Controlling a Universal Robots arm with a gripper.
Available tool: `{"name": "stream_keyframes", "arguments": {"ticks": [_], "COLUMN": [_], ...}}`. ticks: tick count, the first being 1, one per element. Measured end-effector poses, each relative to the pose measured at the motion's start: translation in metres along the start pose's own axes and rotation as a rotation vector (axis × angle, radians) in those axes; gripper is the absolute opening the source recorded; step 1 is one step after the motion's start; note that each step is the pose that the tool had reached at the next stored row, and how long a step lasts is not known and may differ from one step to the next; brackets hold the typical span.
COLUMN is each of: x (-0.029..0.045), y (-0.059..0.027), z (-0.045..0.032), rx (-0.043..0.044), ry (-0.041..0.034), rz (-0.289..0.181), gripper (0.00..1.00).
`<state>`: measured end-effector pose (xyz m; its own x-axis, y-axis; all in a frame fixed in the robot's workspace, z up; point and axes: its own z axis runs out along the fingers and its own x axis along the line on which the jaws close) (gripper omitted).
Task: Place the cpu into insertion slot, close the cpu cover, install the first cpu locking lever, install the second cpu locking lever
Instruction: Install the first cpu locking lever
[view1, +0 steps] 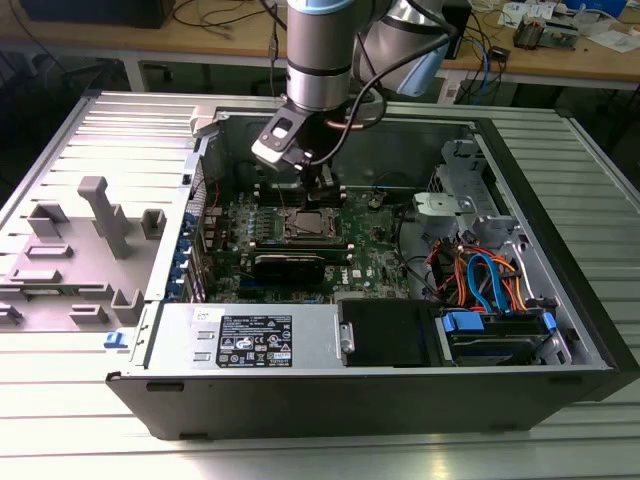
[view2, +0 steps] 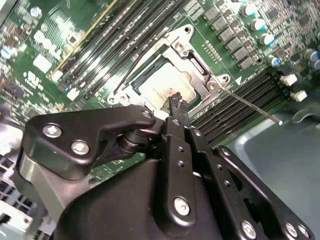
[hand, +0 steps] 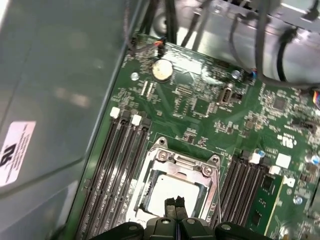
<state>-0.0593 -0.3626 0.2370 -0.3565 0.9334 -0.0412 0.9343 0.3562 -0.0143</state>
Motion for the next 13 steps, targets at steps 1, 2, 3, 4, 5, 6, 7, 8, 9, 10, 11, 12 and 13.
{"name": "stream_keyframes", "arguments": {"ticks": [1,2,3,4,5,6,7,8,9,10,11,12,13], "x": [0.0000,0.0000,0.0000,0.0000,0.0000,0.0000,0.0000,0.0001,0.0001,0.0000,-0.0001,0.0001,0.0003], "y": [0.0000,0.0000,0.0000,0.0000,0.0000,0.0000,0.0000,-0.0003,-0.0005,-0.0005,-0.0006,-0.0009,-0.0014], "z": [0.0000,0.0000,0.0000,0.0000,0.0000,0.0000,0.0000,-0.0001,-0.0007,-0.0023,-0.0053,-0.0062,-0.0063], "rx": [-0.0009,-0.0016,-0.0023,-0.0031,-0.0038,-0.0046,-0.0055,-0.0059,-0.0056,-0.0056,-0.0060,-0.0066,-0.0071], "ry": [-0.0002,-0.0005,-0.0008,-0.0011,-0.0013,-0.0016,-0.0019,-0.0021,-0.0024,-0.0024,-0.0022,-0.0021,-0.0023], "rz": [-0.020,-0.039,-0.056,-0.075,-0.093,-0.112,-0.133,-0.146,-0.146,-0.146,-0.148,-0.155,-0.167], "gripper": [0.11,0.11,0.11,0.11,0.11,0.11,0.11,0.11,0.11,0.11,0.11,0.11,0.11]}}
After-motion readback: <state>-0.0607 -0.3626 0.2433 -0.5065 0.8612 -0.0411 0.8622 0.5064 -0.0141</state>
